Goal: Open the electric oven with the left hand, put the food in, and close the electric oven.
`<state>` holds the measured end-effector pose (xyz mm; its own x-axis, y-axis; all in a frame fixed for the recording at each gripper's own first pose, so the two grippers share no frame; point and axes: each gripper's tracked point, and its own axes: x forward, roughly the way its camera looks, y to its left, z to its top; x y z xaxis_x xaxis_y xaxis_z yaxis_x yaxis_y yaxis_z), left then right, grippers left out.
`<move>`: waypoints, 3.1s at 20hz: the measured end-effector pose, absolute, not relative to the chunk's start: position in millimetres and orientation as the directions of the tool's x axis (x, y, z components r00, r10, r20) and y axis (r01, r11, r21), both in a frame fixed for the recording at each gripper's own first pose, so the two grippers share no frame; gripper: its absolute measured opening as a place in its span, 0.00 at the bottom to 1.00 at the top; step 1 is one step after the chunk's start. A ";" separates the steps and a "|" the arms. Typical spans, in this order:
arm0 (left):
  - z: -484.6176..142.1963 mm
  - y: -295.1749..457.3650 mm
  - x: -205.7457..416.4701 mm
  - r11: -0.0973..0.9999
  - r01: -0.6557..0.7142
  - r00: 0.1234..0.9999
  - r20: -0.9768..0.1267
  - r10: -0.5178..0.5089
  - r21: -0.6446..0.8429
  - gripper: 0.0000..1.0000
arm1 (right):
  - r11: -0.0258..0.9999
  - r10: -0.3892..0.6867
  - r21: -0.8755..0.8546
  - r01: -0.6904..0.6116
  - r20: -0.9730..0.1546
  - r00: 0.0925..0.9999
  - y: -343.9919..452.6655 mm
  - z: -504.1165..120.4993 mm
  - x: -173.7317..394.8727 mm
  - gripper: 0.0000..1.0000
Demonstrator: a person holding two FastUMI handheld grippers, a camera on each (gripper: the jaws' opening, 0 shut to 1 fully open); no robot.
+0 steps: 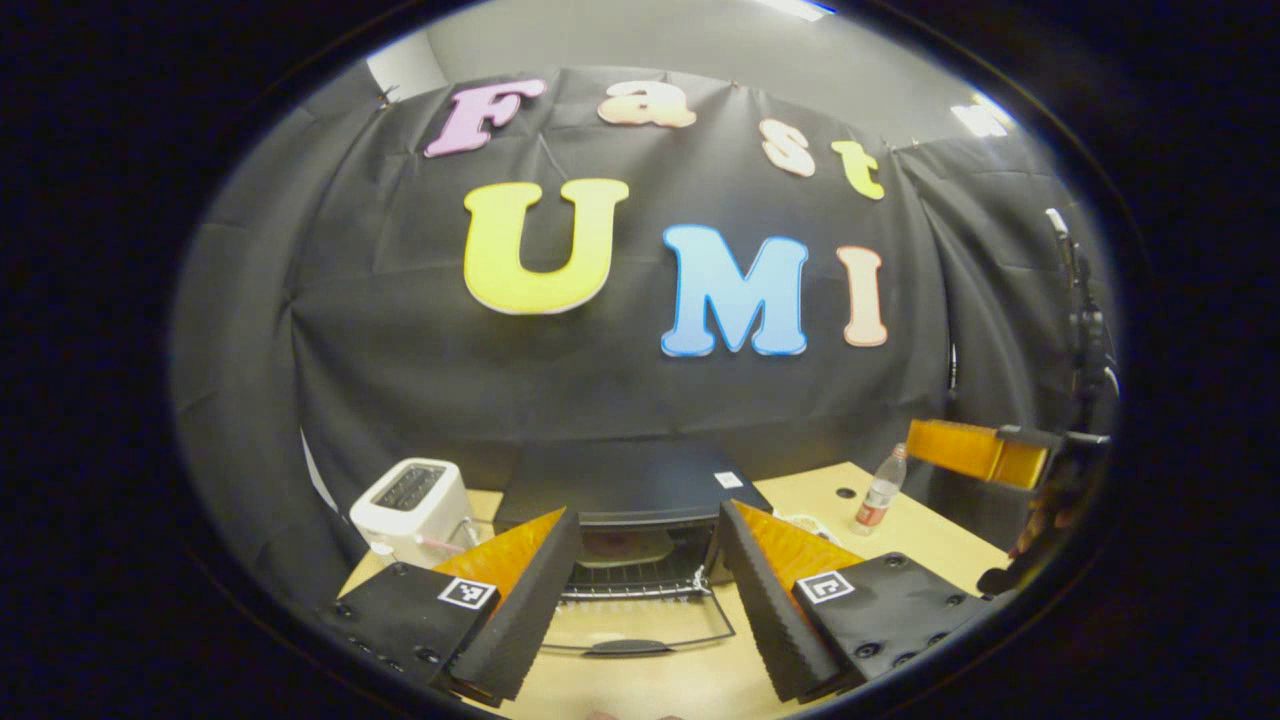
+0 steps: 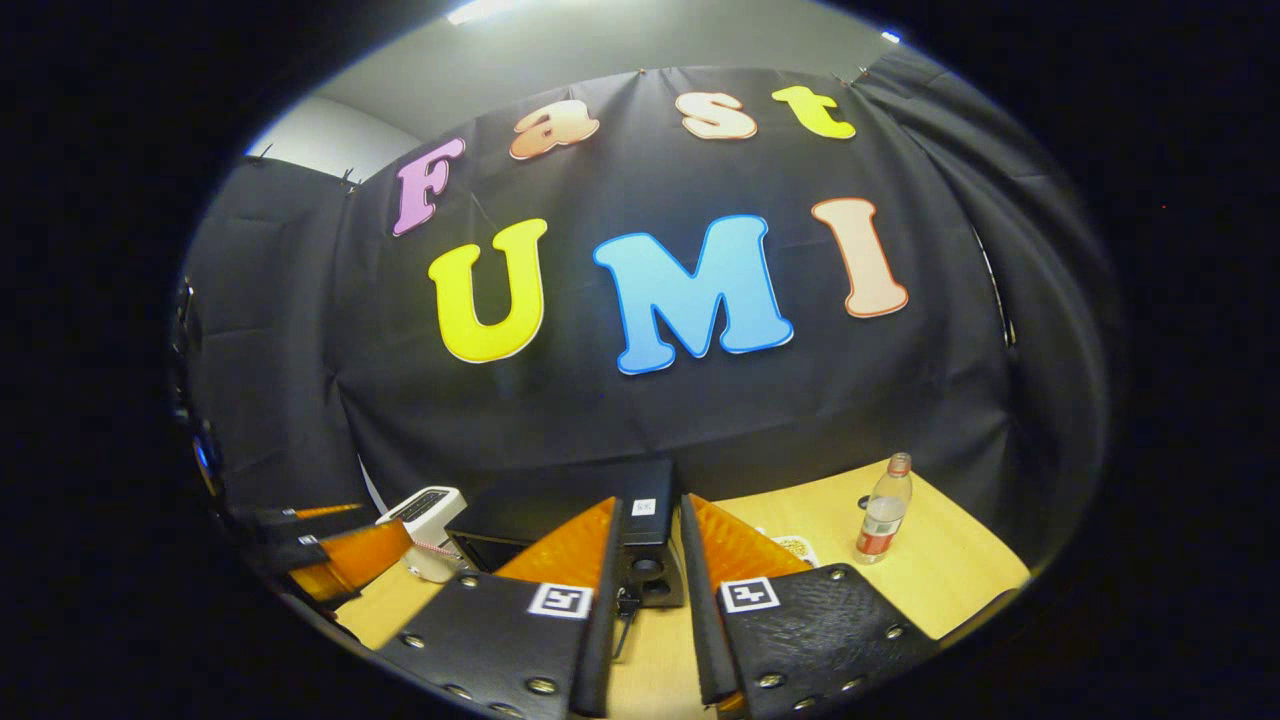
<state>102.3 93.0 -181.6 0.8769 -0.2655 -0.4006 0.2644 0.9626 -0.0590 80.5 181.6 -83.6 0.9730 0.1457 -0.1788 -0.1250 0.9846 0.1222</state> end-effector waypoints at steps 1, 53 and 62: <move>-200.9 89.9 101.7 0.964 0.254 0.850 -0.458 -0.259 -0.074 0.98 | 0.986 0.140 0.112 -0.122 -0.175 0.975 174.5 -82.5 77.8 0.51; -395.4 107.9 92.1 0.987 0.160 0.464 -0.883 -0.072 0.003 0.95 | 1.000 -0.022 0.015 0.027 -0.285 0.958 58.5 -101.4 61.1 0.83; -257.9 71.6 123.8 0.987 0.151 0.811 -0.578 -0.096 0.048 0.98 | 1.000 -0.002 0.012 0.005 -0.235 0.972 43.5 -81.0 68.4 0.83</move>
